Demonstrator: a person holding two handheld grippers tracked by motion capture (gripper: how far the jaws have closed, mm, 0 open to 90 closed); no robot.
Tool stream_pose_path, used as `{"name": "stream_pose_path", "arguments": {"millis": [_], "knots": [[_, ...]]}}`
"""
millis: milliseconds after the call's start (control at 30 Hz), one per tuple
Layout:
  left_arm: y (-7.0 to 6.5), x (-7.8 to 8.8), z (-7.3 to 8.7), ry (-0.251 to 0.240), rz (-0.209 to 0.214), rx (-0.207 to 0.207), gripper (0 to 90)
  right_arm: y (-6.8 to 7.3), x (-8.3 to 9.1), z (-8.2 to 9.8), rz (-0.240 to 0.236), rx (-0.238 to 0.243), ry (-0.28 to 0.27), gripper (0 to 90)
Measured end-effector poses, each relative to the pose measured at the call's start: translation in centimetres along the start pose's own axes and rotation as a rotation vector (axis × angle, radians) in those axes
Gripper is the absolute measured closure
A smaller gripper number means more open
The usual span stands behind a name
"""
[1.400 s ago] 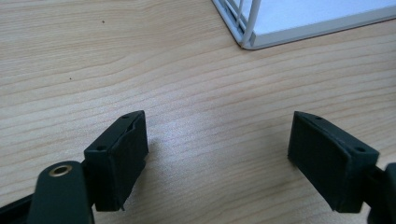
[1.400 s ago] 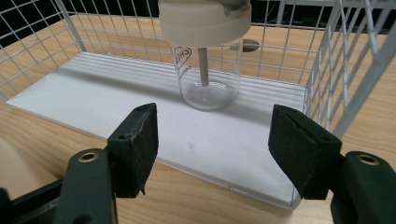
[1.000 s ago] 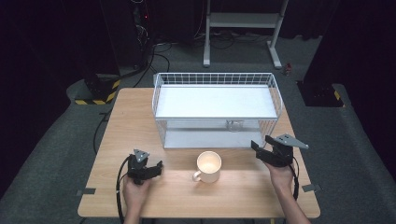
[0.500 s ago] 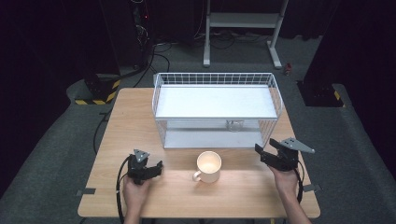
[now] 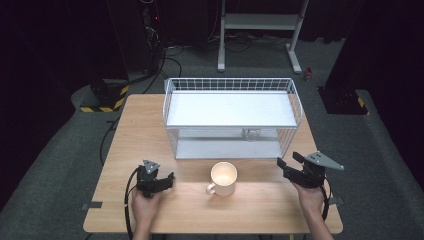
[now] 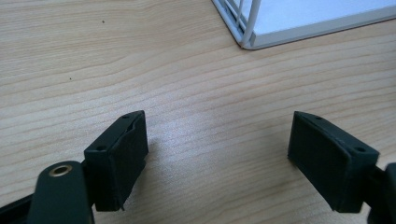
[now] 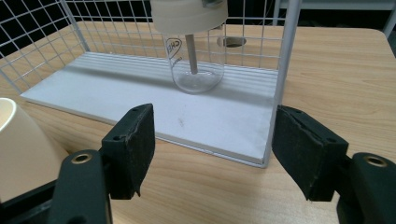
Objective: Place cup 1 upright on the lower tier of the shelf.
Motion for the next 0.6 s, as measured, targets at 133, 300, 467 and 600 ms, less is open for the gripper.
{"name": "stream_pose_path", "arguments": {"millis": [133,300,467,600], "knots": [[0.0,0.0,0.0,0.002,0.001,-0.001,20.0,-0.1,0.3,0.2,0.002,-0.002,-0.003,30.6],[0.0,0.0,0.0,0.001,0.001,0.0,20.0,-0.3,0.8,0.4,0.004,-0.001,-0.007,30.5],[0.0,0.0,0.0,0.001,0.001,0.0,20.0,-0.4,1.2,0.9,0.002,-0.007,-0.006,30.5],[0.0,0.0,0.0,-0.001,0.001,0.0,20.0,-0.4,1.4,1.2,-0.001,-0.01,0.0,30.5]]}}
Point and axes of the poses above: each handheld gripper's, and its own axes: x roughly backward along the jaws, z roughly out of its underside, y roughly to its left, the point moved 6 cm from there along -x, roughly forward along the jaws, and after that the axes turned 2 degrees about -y, right-handed, at the moved point
